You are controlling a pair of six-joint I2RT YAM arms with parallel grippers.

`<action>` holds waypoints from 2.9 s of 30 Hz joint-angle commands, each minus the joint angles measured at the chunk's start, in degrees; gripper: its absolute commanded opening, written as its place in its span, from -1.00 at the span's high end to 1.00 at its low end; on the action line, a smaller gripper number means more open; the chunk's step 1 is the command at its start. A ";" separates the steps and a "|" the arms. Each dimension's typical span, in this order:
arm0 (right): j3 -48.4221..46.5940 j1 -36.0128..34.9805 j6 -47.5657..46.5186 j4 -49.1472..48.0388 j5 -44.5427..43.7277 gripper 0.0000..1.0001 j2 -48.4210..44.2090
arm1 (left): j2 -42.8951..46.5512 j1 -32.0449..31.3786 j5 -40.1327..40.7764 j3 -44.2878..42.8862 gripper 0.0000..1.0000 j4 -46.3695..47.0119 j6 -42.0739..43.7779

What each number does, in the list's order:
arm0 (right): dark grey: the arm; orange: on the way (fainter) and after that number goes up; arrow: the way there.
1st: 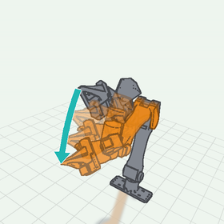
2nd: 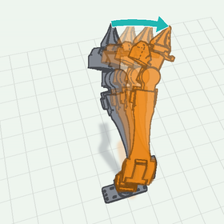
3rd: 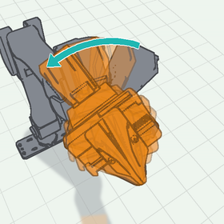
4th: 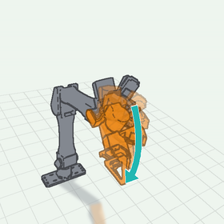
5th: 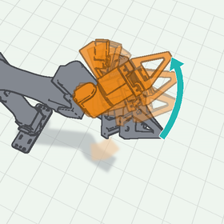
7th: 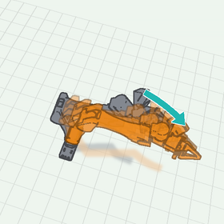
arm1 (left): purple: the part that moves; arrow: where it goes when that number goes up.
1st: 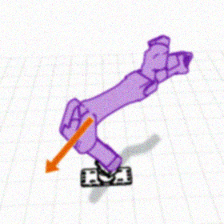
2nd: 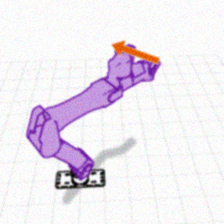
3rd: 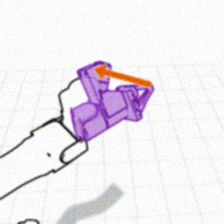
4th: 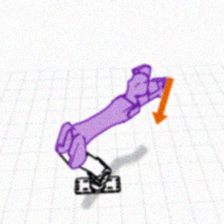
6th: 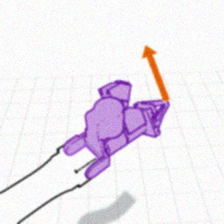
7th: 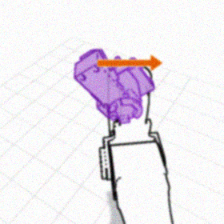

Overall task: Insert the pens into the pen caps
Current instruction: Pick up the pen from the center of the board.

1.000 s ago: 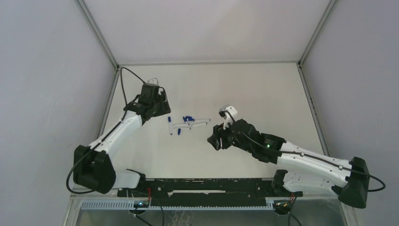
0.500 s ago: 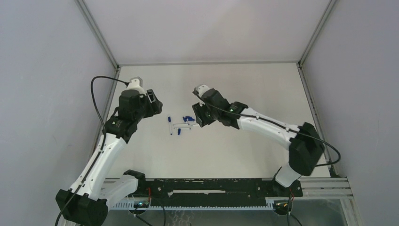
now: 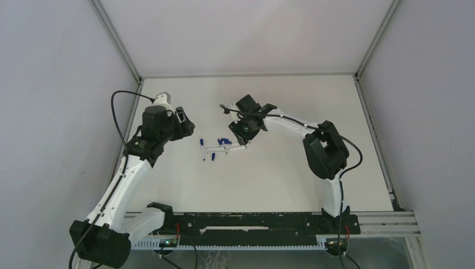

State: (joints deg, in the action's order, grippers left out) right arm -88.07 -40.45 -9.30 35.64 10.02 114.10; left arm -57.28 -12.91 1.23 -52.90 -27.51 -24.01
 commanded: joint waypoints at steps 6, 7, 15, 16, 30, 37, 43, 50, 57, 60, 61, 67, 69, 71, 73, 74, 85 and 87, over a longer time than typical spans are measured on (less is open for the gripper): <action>-8.53 0.88 -6.54 0.93 3.57 -0.07 5.42 | -0.88 1.54 -3.14 1.47 -0.33 2.68 -0.97; -9.27 0.89 -6.86 1.26 3.66 -0.07 5.99 | -0.90 1.62 -3.24 1.49 -0.33 2.79 -1.00; -13.76 0.86 -8.49 3.39 4.13 -0.05 9.97 | -1.12 2.43 -4.08 1.58 -0.33 2.96 -1.24; -14.06 0.80 -8.60 3.65 4.17 -0.04 10.32 | -1.09 2.51 -4.14 1.65 -0.34 2.98 -1.36; -17.02 0.35 -8.98 4.96 3.27 -0.04 14.19 | -0.99 3.08 -5.16 1.84 -0.34 3.14 -1.62; -17.63 0.34 -8.79 5.04 3.07 -0.02 15.31 | -0.91 3.33 -5.57 1.93 -0.35 3.23 -1.74; -17.40 0.19 -9.67 6.06 3.29 0.01 15.87 | -1.03 3.49 -5.87 1.94 -0.35 3.34 -1.83; -16.33 0.31 -10.86 7.08 2.75 0.13 16.00 | -1.49 3.93 -6.63 1.97 -0.35 3.46 -2.06; -14.07 1.23 -11.74 7.27 1.93 0.28 14.91 | -1.86 4.47 -7.70 2.10 -0.35 3.71 -2.39; -12.12 1.63 -12.35 7.79 0.93 0.35 14.39 | -1.87 4.71 -7.97 2.11 -0.35 3.84 -2.49; -11.47 1.89 -12.48 7.94 0.76 0.37 14.14 | -1.87 4.73 -8.05 2.11 -0.35 3.93 -2.45; -6.21 4.30 -9.56 6.90 0.04 0.52 11.29 | -1.87 5.04 -8.47 2.20 -0.36 4.04 -2.63; -5.36 5.16 -7.11 6.73 -0.55 0.55 10.66 | -1.82 5.16 -8.57 2.19 -0.36 4.04 -2.67; -5.02 5.66 -5.22 6.62 -0.97 0.51 10.27 | -1.87 5.25 -8.64 2.19 -0.36 4.04 -2.66; -5.11 5.72 -3.69 6.09 -1.74 0.45 10.22 | -1.87 5.33 -8.75 2.20 -0.35 4.06 -2.77; -5.42 5.77 -3.15 5.90 -1.98 0.44 10.37 | -1.90 5.30 -8.73 2.23 -0.36 4.12 -2.77; -12.55 5.55 -2.02 8.35 -1.67 0.36 15.10 | -1.64 5.44 -8.56 2.37 -0.36 4.17 -2.62; -13.01 5.55 -2.27 8.69 -1.72 0.37 15.48 | -1.65 5.44 -8.55 2.41 -0.36 4.08 -2.63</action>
State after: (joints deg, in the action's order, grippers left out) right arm -99.63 -35.03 -12.38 42.92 9.52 127.24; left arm -59.27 -8.05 -6.46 -51.44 -25.04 -26.09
